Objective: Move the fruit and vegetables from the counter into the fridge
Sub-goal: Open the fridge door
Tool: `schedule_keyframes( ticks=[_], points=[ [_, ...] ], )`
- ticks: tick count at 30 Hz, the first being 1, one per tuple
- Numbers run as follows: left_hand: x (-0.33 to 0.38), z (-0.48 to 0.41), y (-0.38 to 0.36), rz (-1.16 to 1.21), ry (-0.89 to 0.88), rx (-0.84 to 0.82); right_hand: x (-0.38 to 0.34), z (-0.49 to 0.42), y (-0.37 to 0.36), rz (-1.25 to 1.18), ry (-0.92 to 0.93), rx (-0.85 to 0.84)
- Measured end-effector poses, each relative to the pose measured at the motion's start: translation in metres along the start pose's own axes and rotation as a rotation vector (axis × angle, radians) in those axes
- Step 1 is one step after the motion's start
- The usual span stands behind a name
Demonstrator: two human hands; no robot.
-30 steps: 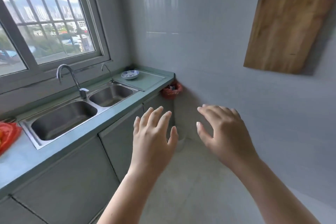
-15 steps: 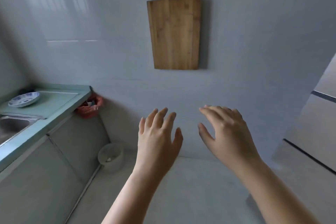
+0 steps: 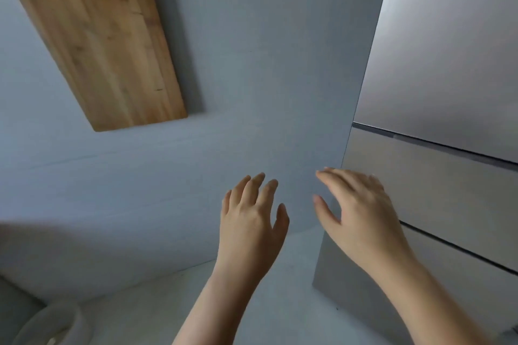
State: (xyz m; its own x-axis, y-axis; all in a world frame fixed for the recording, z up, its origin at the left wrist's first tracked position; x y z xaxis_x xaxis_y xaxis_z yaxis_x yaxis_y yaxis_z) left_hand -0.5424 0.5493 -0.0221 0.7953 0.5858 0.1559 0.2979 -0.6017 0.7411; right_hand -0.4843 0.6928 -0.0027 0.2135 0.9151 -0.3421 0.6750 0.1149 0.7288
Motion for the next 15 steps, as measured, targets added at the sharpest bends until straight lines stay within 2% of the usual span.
schedule_keyframes(
  ticks=[8,15],
  points=[
    [-0.066,-0.072,-0.048,0.103,-0.194,-0.027,-0.014,-0.075,-0.045,0.119,-0.110,0.039],
    [-0.105,-0.116,-0.087,0.302,-0.232,-0.035,-0.010,-0.113,-0.068,0.224,-0.206,0.112]
  ],
)
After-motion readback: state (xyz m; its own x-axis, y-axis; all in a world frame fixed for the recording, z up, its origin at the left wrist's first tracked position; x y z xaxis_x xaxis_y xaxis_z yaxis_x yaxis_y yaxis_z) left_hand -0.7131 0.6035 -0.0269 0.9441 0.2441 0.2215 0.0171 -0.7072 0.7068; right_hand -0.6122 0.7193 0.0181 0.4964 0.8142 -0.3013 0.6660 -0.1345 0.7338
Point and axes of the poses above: each hand's wrist, its own z-axis away from the middle knuckle, its own y-axis out of the back of the hand, x = y × z, the point moved 4 cm from there along -z, towards the middle knuckle, and after that the axes turned 14 degrees about -y, right-handed, at the moved point
